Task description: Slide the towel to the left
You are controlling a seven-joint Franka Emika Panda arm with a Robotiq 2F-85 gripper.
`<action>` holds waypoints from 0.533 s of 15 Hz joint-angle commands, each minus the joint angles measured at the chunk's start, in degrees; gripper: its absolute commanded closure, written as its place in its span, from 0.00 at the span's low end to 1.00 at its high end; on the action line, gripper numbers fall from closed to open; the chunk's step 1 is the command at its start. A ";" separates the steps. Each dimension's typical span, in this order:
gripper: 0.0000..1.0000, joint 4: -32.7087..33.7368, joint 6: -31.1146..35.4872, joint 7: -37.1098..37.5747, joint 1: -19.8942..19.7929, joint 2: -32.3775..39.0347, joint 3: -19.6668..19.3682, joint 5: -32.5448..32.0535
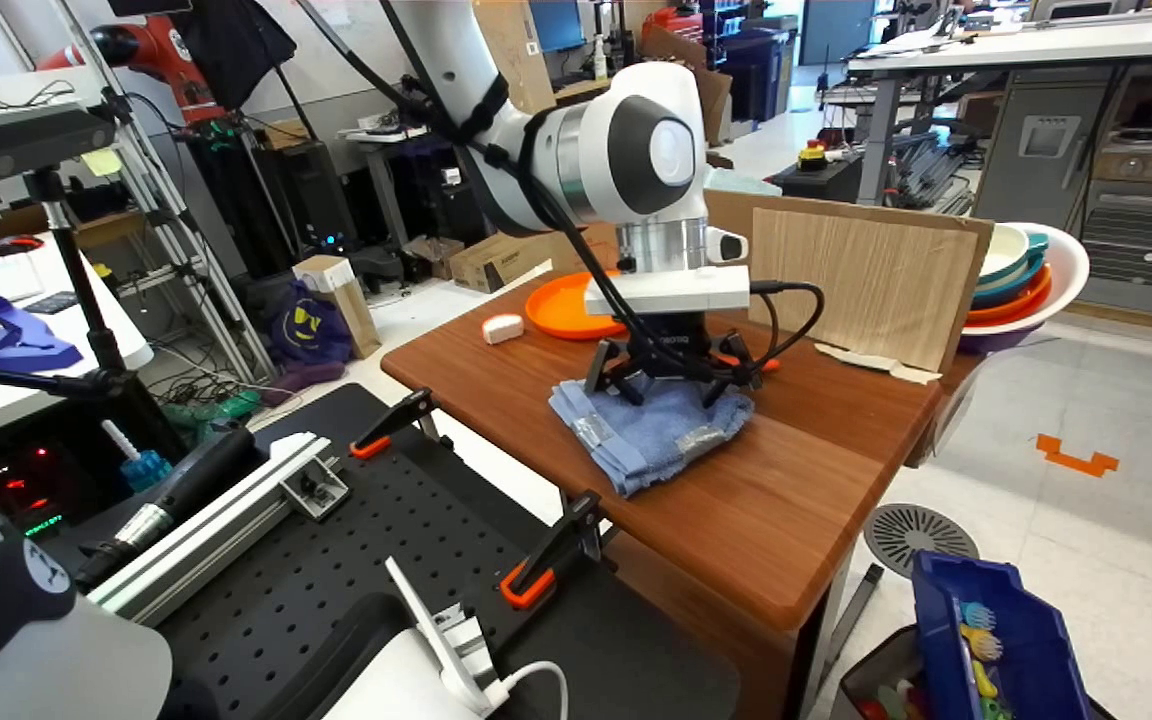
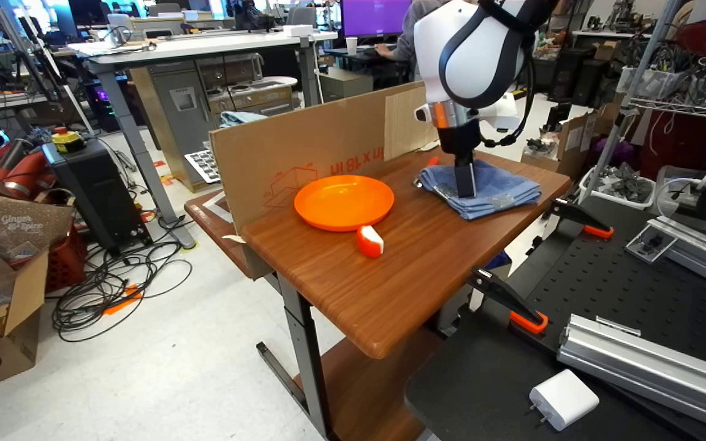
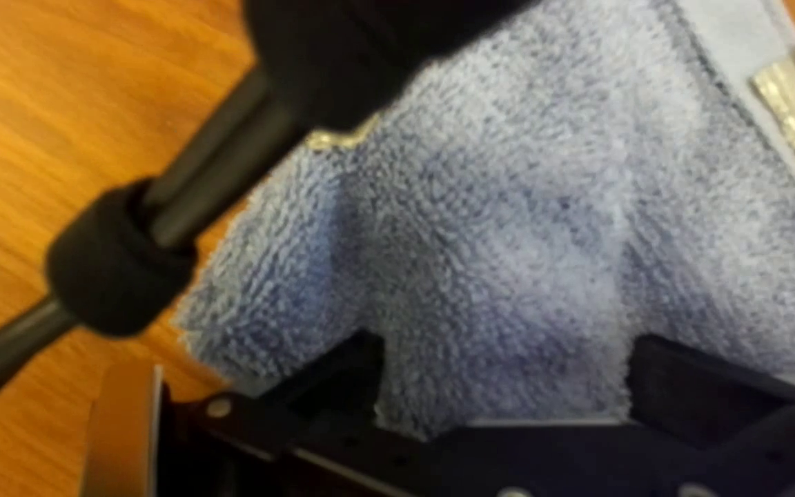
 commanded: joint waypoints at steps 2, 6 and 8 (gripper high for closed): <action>0.00 -1.08 1.53 -1.67 0.86 1.43 1.79 0.17; 0.00 -1.74 1.02 -1.65 2.73 1.10 2.40 -0.36; 0.00 -2.52 0.94 -1.65 3.68 0.74 2.40 -0.89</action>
